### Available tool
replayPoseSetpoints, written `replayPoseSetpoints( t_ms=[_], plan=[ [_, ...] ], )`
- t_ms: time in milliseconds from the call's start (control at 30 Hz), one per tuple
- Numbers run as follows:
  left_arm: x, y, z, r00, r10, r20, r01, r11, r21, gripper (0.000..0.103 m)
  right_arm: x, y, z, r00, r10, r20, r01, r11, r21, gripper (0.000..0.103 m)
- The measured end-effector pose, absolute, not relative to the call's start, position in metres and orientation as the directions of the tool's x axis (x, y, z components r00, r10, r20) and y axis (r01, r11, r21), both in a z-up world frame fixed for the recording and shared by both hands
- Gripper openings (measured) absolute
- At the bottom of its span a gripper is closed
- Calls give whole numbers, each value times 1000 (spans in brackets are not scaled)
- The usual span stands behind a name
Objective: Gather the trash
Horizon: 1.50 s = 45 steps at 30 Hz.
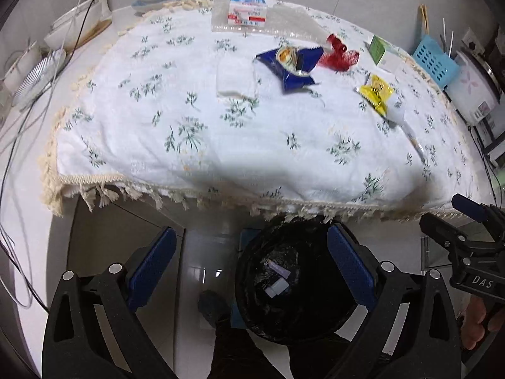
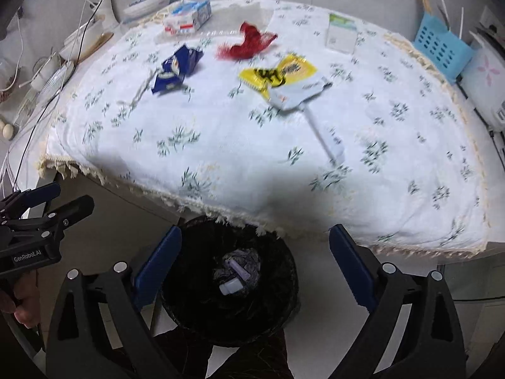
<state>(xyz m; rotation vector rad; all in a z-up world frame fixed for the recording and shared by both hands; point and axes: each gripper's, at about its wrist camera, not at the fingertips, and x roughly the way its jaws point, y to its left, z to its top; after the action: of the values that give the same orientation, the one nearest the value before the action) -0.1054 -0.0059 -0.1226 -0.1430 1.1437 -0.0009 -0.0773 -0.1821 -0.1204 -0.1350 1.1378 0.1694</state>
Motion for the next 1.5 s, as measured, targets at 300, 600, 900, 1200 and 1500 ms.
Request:
replayPoseSetpoints(
  t_ms=[300,600,900,1200,1500],
  plan=[
    [-88,-10,-92,444,-75,-893,-66,991,-117,94,-58,-198,-80,473,70,-878,-170,985,-13,91],
    [-61,-13,-71,461,-71,-884,-56,992,-109,94,-33,-208,-57,511,66,-857,-150,989,-13,91],
    [-29,-14,-53,468,-67,-881,-60,992,-107,94,-1,-219,-40,538,61,-841,-123,992,-7,91],
    [8,-10,-46,466,-47,-883,-77,993,-94,94,39,-227,-28,554,53,-831,-95,995,0,91],
    [55,5,-43,464,-19,-886,-117,990,-82,93,87,-234,-35,535,48,-844,-68,998,14,91]
  ],
)
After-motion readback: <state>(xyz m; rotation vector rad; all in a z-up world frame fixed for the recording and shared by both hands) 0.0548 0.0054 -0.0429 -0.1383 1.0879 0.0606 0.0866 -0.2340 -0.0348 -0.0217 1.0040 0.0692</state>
